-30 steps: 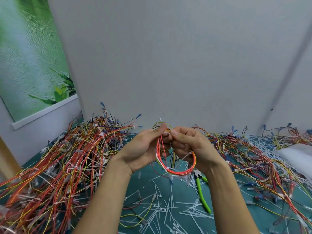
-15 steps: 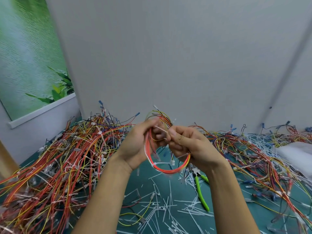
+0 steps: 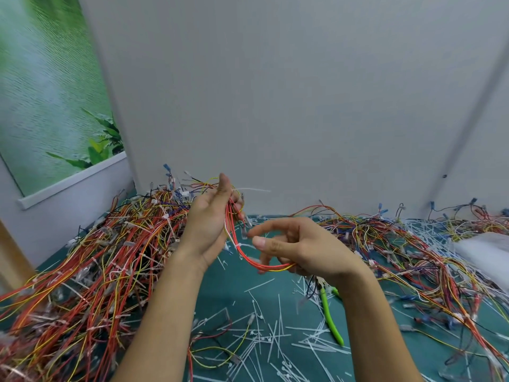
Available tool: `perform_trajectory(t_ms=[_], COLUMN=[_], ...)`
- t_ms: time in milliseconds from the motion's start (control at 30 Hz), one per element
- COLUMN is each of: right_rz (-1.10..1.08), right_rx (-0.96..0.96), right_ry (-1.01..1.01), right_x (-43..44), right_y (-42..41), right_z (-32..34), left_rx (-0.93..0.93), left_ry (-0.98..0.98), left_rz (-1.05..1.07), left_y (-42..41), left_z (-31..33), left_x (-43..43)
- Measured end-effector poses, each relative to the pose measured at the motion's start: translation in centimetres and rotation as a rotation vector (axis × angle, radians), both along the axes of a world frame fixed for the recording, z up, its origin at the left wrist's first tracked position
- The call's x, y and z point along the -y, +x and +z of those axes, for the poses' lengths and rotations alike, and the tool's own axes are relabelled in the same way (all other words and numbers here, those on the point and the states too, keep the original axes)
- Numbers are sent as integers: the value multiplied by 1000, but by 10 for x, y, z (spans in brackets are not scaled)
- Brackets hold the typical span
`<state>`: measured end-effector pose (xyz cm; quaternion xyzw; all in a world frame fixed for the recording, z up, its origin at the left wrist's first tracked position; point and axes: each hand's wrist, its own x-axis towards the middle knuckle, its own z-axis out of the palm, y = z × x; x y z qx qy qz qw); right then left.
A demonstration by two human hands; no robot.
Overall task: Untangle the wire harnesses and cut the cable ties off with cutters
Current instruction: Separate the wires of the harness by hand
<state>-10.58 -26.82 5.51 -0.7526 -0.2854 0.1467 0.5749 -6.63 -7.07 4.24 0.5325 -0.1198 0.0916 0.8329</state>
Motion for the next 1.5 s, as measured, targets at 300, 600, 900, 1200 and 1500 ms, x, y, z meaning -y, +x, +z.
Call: perform_trajectory(t_ms=[300,600,900,1200,1500], right_rz=[73,-150,-220,-272,-215], right_rx=[-57,-172,-137,-106,-121], right_ry=[51,299,250,170,201], right_x=[-14,-5,-10,-7,-8], right_y=[1,18,20,17,15], right_z=[-7,-10,-13,-12,-9], left_rx=[-76,-34,-369,-335,-364], left_ry=[29,944,400,296,233], left_rz=[99,590,-390,-496,-638], left_y=[1,-8,-19,-16,-16], left_z=[-2,-3,4,1,2], left_x=[10,-7,14,15,14])
